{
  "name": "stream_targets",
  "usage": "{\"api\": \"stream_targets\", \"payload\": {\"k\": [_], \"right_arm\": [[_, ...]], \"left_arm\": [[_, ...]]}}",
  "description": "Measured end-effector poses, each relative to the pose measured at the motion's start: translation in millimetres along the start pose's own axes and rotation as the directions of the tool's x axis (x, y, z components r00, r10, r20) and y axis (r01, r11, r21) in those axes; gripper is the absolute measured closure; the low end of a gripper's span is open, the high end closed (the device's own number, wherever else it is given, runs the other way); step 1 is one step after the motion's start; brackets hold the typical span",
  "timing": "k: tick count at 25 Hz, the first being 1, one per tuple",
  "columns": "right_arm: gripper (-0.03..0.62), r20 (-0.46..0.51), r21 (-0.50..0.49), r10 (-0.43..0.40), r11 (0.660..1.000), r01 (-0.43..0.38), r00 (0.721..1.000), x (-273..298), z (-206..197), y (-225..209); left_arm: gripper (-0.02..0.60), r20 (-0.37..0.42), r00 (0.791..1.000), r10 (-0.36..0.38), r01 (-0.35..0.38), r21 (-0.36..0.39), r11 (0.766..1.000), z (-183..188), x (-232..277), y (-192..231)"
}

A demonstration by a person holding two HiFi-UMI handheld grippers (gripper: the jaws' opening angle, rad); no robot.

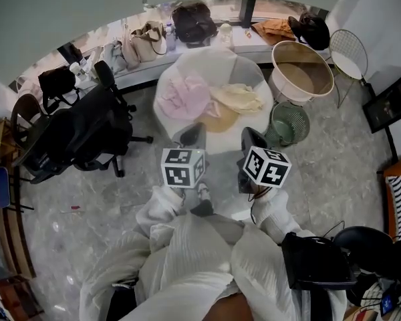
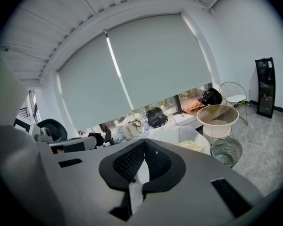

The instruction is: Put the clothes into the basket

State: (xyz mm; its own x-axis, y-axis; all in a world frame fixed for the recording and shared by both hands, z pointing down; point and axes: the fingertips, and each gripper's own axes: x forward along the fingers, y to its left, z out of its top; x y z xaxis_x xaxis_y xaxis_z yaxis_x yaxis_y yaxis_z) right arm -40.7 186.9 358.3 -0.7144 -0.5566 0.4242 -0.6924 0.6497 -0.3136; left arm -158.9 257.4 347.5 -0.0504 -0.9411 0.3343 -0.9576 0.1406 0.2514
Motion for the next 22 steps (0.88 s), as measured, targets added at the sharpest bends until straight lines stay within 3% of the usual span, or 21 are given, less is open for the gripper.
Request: {"api": "stream_targets", "payload": {"k": [12, 22], "right_arm": [[0.571, -0.032, -0.031, 0.001, 1.0, -0.002, 0.999, 107, 40, 1], [0.571, -0.065, -0.013, -0.063, 0.998, 0.063, 0.996, 149, 55, -24]], "left_arm": [[0.575, -0.001, 1.0, 0.002, -0.002, -0.05, 0.999, 32, 87, 68], [0.575, -0.019, 1.0, -0.01, 0.008, -0.09, 0.996, 48, 141, 98]]}}
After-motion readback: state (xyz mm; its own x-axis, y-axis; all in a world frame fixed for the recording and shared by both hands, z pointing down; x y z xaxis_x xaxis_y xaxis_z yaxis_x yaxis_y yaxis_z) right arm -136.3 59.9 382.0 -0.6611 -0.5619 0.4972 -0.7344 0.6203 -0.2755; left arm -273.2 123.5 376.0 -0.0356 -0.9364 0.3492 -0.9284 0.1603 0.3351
